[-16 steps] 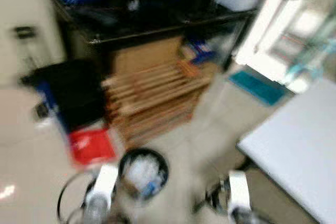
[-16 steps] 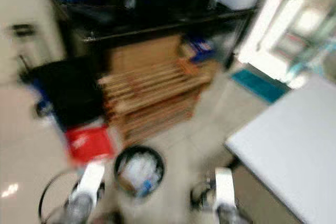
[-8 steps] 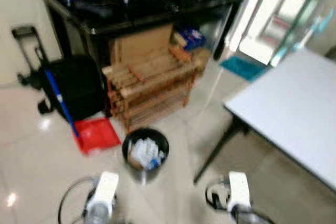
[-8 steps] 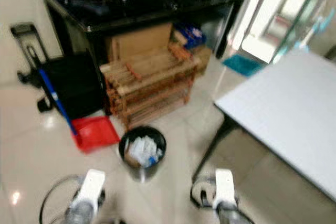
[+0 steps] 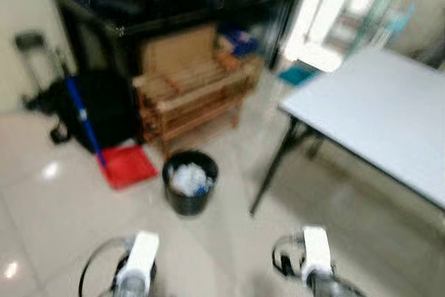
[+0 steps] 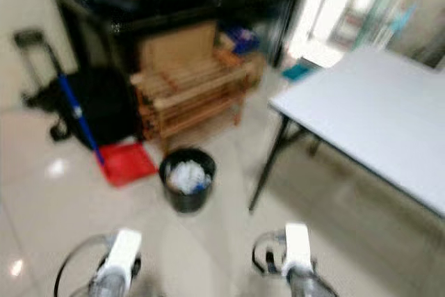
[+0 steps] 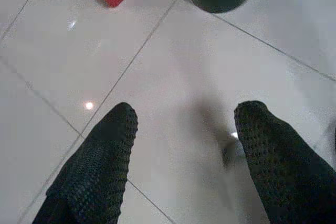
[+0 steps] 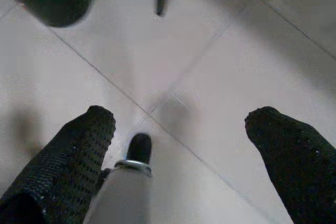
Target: Picking trash to rubbish bin
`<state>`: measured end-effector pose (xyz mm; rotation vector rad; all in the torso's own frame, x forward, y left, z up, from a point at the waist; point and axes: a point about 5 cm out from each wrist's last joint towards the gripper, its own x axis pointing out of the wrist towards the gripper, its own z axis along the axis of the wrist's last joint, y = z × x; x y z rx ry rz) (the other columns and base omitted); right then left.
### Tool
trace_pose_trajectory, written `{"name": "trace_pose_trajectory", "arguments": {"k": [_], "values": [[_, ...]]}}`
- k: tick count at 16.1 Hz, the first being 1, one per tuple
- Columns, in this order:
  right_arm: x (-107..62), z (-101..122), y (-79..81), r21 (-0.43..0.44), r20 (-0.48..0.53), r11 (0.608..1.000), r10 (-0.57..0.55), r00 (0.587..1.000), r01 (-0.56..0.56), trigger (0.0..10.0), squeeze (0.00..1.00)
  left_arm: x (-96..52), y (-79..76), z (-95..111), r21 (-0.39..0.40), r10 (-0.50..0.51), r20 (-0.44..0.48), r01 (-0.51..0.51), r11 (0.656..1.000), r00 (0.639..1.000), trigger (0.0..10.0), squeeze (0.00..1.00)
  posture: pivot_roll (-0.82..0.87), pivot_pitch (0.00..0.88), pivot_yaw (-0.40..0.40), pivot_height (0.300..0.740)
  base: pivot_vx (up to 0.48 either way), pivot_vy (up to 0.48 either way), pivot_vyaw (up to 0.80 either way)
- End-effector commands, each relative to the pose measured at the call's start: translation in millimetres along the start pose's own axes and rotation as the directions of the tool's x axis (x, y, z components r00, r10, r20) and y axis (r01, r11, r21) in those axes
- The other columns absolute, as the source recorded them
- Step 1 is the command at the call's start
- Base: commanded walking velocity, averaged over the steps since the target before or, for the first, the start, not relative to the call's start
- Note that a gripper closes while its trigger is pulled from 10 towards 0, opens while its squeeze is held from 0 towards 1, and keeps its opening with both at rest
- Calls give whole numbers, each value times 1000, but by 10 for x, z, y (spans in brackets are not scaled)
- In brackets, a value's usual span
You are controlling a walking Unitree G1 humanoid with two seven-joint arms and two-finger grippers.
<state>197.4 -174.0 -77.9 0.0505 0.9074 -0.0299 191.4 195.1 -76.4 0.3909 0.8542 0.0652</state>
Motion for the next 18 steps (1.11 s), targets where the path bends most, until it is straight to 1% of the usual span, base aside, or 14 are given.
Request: {"name": "trace_pose_trajectory", "arguments": {"k": [1,13,16,18], "values": [[-9,-29,-38,5,-6,1000,-6,1000,6,10000,0,12,12,47,13,7,12,-7,1000,1000,10000,0,-50,45,-125,740,0,0,0],[-9,-35,-20,18,-4,1000,2,1000,-2,10000,0,5,-7,37,-8,-1,14,2,1000,1000,10000,0,-49,48,-126,740,0,0,0],[-9,-44,-17,8,-14,1000,6,1000,-6,10000,0,5,-8,46,-16,-2,22,3,1000,1000,10000,0,-49,49,-125,740,0,0,-800],[-9,-47,-13,8,-15,1000,6,1000,-6,10000,0,7,-7,40,8,-6,11,6,1000,1000,10000,0,-50,49,-124,740,0,0,-800]]}}
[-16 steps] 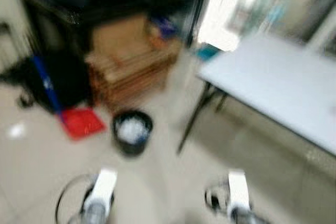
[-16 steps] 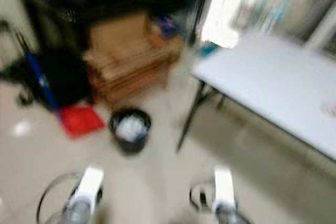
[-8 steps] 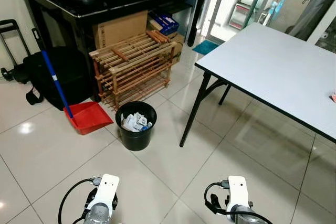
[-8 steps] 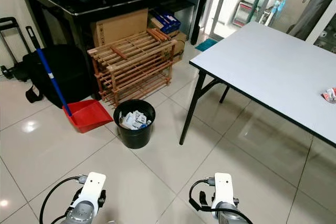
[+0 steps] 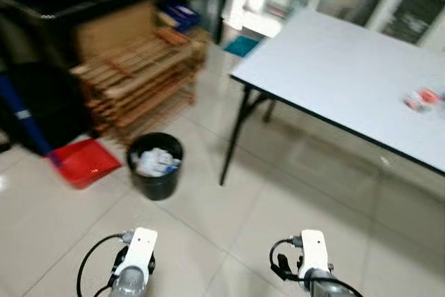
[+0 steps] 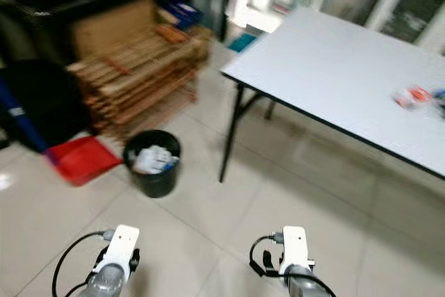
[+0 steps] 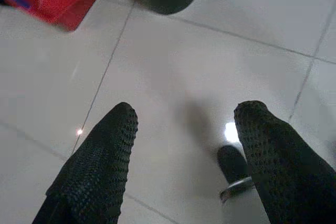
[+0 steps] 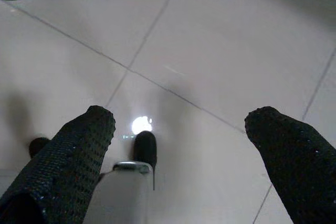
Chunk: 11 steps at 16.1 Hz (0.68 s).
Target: Picking trash to rubbish bin
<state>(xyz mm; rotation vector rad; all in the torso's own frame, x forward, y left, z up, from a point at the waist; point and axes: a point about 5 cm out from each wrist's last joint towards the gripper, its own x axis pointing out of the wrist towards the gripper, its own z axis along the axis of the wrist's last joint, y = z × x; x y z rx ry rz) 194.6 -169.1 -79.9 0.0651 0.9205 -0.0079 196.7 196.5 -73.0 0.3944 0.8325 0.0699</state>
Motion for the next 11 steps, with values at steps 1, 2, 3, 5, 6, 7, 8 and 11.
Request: {"name": "trace_pose_trajectory", "arguments": {"k": [1,2,3,5,6,7,8,11], "values": [[-8,-11,-60,4,-2,1000,-18,1000,18,10000,0,-7,-35,-22,21,-15,-16,15,1000,1000,10000,0,-50,49,-124,740,0,0,-800],[-8,-10,-59,3,-4,1000,-19,1000,19,10000,0,-7,-32,-30,47,-20,-19,21,999,1000,10000,0,-50,49,-124,740,0,0,-800],[-8,-12,-59,1,-5,1000,-18,1000,18,10000,0,-8,-31,-43,66,-17,-26,19,998,1000,10000,0,-49,49,-124,740,0,-480,-800],[-7,-12,-57,-2,-8,1000,-17,1000,17,10000,0,-9,-32,-49,60,-15,-31,16,998,999,10000,0,-50,47,-124,740,0,-480,-800],[-7,-13,-55,-3,-8,1000,-16,1000,16,10000,0,-9,-32,-48,59,-14,-31,16,998,999,10000,0,-50,46,-124,740,0,-480,-800],[-7,-13,-55,-3,-9,1000,-16,1000,16,10000,0,-9,-32,-48,58,-14,-31,16,998,999,10000,0,-50,47,-124,740,0,-319,-800],[-7,-14,-54,-4,-10,1000,-16,1000,16,10000,0,-9,-31,-46,51,-11,-30,13,999,999,10000,0,-49,46,-125,740,0,0,-800],[-8,-19,-53,-7,-13,1000,-14,1000,14,10000,0,-10,-30,-47,47,-10,-29,11,999,1000,10000,0,-50,48,-126,740,0,0,-800]]}}
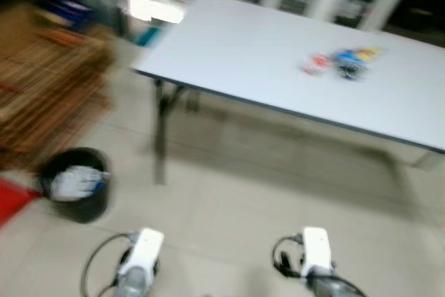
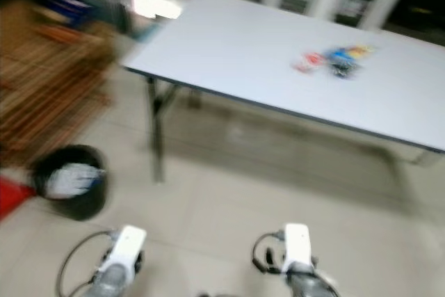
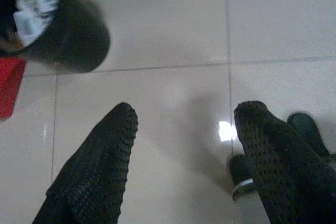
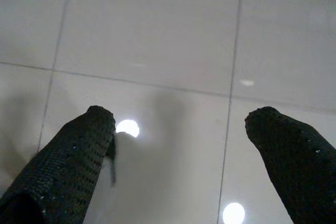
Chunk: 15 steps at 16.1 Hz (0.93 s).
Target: Picking trash to rubbish bin
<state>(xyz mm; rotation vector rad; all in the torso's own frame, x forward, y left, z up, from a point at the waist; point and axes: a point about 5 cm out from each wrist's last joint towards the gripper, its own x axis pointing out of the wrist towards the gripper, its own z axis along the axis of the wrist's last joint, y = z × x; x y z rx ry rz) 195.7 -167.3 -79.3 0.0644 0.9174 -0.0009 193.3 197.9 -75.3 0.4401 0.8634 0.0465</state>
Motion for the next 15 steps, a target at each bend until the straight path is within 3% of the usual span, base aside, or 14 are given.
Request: {"name": "trace_pose_trajectory", "arguments": {"k": [1,7,9,13,15], "values": [[-11,-32,-72,-4,-17,1000,-19,1000,19,10000,0,-6,-33,-5,-6,-3,-4,3,1000,1000,10000,0,-50,48,-126,740,0,0,-800],[-12,-37,-71,-7,-19,1000,-19,1000,18,10000,0,-7,-30,-9,-8,2,-4,-2,1000,1000,10000,0,-50,47,-126,740,0,0,-800],[-13,-32,-76,9,-9,1000,-27,1000,27,10000,0,-3,-26,7,-7,3,1,-3,1000,1000,10000,0,-50,48,-126,740,0,0,-222],[9,126,-58,-15,47,1000,-8,999,9,10000,0,56,108,321,-31,39,123,-36,999,992,10000,0,-49,48,-128,740,0,0,0],[27,441,-37,-34,176,999,10,984,-4,10000,0,79,252,617,-29,100,241,-96,995,965,10000,0,-49,49,-127,740,0,0,0]]}}
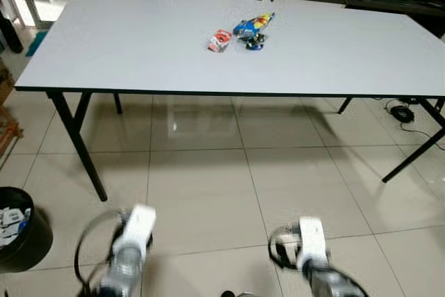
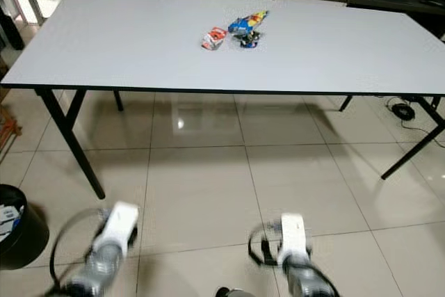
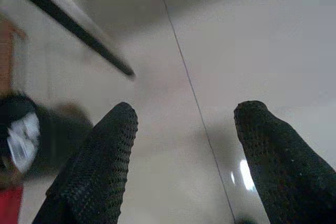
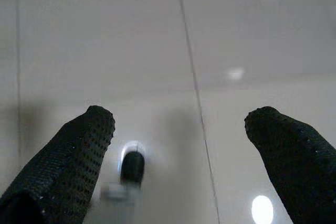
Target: Picking trash to rubbish bin
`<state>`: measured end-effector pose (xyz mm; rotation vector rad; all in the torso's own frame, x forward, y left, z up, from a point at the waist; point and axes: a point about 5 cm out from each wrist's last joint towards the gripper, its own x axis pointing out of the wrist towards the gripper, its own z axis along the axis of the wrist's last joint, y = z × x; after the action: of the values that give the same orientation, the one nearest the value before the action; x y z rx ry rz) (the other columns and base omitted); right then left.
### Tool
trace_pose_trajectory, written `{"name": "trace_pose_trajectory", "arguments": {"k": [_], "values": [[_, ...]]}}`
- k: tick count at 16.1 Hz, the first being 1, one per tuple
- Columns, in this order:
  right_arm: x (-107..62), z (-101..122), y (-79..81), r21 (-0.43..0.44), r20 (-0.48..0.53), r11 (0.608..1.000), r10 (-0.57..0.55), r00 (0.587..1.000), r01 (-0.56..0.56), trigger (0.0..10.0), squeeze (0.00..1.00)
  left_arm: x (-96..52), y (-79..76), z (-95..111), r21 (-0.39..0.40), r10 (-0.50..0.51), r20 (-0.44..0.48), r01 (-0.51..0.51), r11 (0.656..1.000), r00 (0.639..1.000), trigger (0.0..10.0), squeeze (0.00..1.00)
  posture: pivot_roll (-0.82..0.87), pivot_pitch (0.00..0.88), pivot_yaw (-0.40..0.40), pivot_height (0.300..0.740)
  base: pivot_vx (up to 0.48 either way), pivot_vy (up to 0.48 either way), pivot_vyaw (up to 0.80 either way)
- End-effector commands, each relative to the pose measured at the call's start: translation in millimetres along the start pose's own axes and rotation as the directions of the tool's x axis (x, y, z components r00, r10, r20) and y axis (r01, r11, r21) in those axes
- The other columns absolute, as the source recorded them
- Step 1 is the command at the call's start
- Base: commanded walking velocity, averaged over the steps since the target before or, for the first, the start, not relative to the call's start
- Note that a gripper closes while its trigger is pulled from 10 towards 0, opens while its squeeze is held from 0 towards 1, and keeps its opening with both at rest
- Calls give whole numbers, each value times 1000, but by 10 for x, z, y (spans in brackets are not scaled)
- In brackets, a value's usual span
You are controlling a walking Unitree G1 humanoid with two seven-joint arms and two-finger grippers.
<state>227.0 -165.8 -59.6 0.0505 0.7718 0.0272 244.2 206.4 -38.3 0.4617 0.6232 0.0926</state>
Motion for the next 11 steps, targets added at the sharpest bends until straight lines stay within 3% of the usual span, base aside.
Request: {"name": "trace_pose_trajectory", "arguments": {"k": [1,2,3,4,6,7,8,9,11], "values": [[31,337,-58,-32,145,999,-3,989,8,10000,0,55,60,294,-11,49,131,-47,999,990,10000,0,-52,51,-125,740,0,0,0],[40,621,-32,-63,262,998,11,965,6,10000,0,81,153,555,-31,88,246,-83,996,965,10000,0,-55,49,-124,740,0,0,0],[38,748,-20,-57,312,998,15,950,3,10000,0,85,191,667,-42,104,292,-96,994,951,10000,0,-57,50,-124,740,0,0,0],[-9,1216,53,-71,479,997,43,877,-10,10000,0,67,320,1112,-71,150,448,-132,989,881,10000,0,-60,47,-123,740,0,0,0],[-113,1698,183,-89,624,996,81,777,-32,10000,0,-40,418,1659,-140,195,601,-139,980,775,10000,0,-54,40,-127,740,0,0,0],[-133,1762,202,-91,643,995,85,761,-34,10000,0,-62,426,1730,-147,200,620,-137,980,758,10000,0,-53,39,-128,740,0,0,0],[-260,2083,292,-82,733,996,92,674,-46,10000,0,-173,445,2033,-167,208,700,-127,978,683,10000,0,-58,33,-127,740,0,0,0],[-322,2214,326,-74,767,996,90,636,-52,10000,0,-221,449,2151,-179,215,723,-122,976,657,10000,0,-58,28,-127,740,0,0,0],[-374,2331,348,-55,792,997,71,606,-45,10000,0,-205,422,2229,-195,220,715,-113,974,664,10000,0,-56,27,-128,740,0,0,0]]}}
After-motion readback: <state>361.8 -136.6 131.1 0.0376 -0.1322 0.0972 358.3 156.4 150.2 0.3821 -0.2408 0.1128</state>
